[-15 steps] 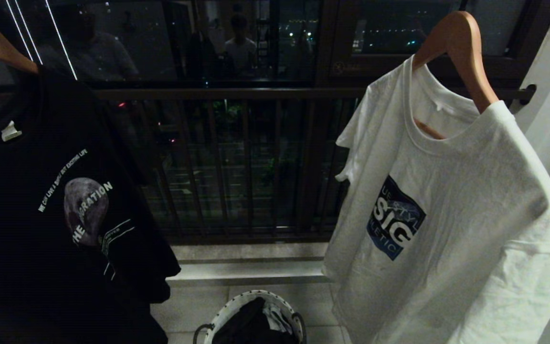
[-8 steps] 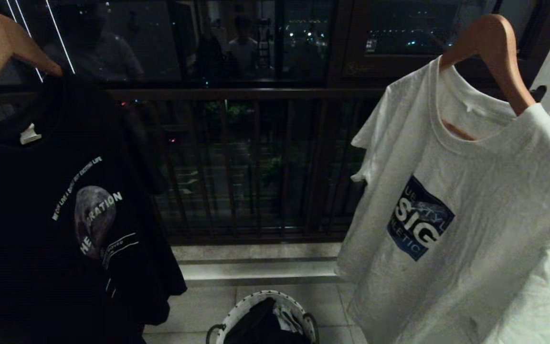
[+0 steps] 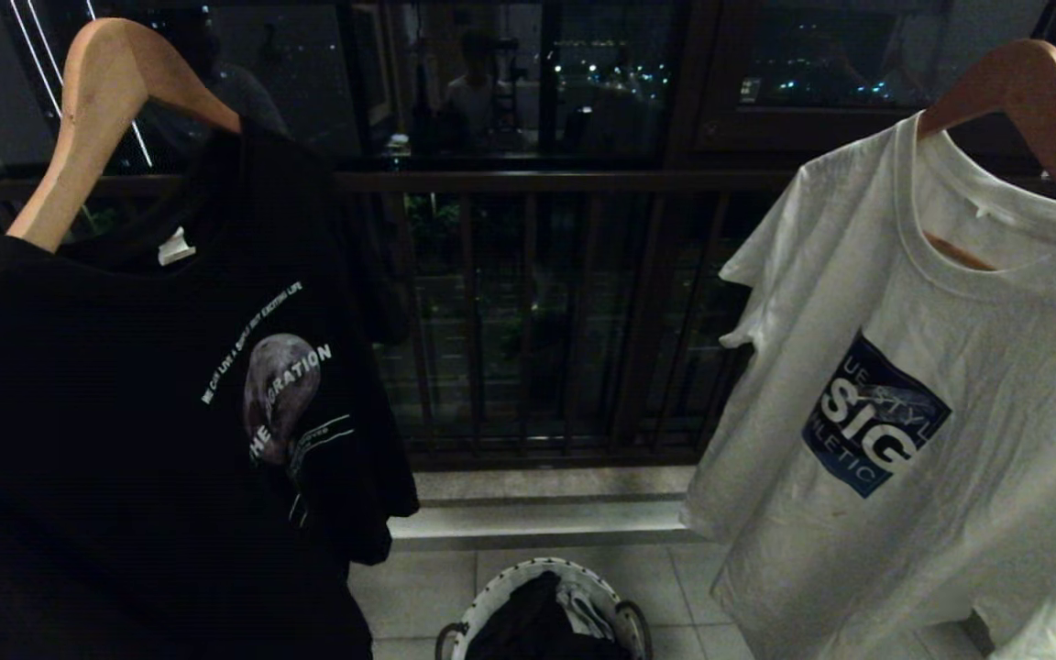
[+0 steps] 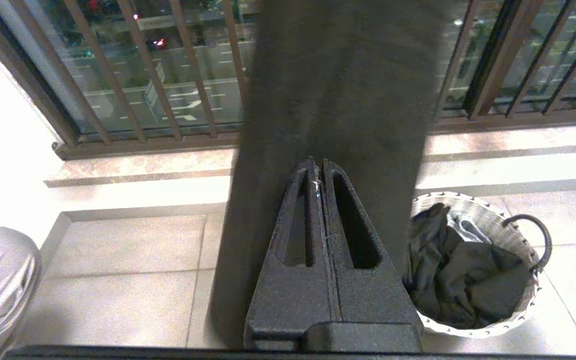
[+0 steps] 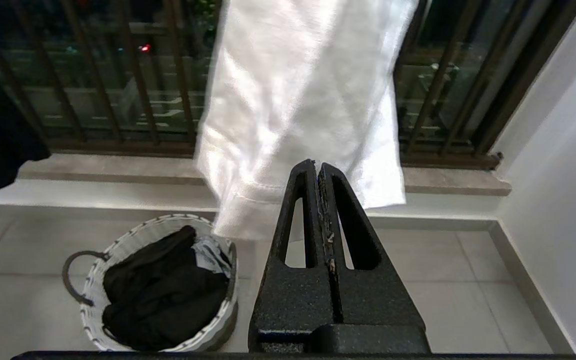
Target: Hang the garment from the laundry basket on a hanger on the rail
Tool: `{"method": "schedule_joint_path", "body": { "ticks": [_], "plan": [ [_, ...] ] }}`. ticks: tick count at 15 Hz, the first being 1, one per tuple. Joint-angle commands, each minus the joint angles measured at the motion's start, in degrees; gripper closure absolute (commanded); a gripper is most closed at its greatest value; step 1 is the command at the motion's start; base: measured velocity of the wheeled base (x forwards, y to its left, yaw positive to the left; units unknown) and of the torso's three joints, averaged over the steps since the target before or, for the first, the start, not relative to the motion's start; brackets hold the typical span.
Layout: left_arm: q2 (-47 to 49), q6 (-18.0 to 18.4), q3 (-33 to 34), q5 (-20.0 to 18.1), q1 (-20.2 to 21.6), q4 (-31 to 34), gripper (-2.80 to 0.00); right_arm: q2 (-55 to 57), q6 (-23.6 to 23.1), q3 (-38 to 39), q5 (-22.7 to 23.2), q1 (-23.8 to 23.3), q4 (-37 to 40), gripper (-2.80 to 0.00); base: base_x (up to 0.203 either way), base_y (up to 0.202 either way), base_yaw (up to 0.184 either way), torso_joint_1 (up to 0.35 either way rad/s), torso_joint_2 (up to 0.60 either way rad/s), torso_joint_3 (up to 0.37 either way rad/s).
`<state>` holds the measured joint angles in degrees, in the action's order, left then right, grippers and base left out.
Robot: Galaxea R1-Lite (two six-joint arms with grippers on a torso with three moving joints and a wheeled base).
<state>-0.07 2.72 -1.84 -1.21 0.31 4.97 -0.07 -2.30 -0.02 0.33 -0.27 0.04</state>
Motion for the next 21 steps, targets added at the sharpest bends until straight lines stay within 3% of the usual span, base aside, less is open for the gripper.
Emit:
{"method": "schedule_joint_path", "body": {
  "ticks": [1,4,15,21],
  "plan": [
    [0.0,0.0,0.0,0.0,0.0,0.0,0.0,0.0,0.0,-0.1,0.0,0.0,0.0,0.0,0.0,0.0,0.0,0.0,0.0,0.0],
    [0.0,-0.1,0.0,0.0,0.0,0.0,0.0,0.0,0.0,0.0,-0.1,0.0,0.1,0.0,-0.044,0.0,-0.001,0.006,0.0,0.001],
    [0.0,-0.1,0.0,0.0,0.0,0.0,0.0,0.0,0.0,-0.1,0.0,0.0,0.1,0.0,-0.191,0.0,0.0,0.0,0.0,0.002],
    [0.0,0.0,0.0,0.0,0.0,0.0,0.0,0.0,0.0,0.0,0.0,0.0,0.0,0.0,-0.01,0.0,-0.001,-0.003,0.0,0.001]
  ]
}}
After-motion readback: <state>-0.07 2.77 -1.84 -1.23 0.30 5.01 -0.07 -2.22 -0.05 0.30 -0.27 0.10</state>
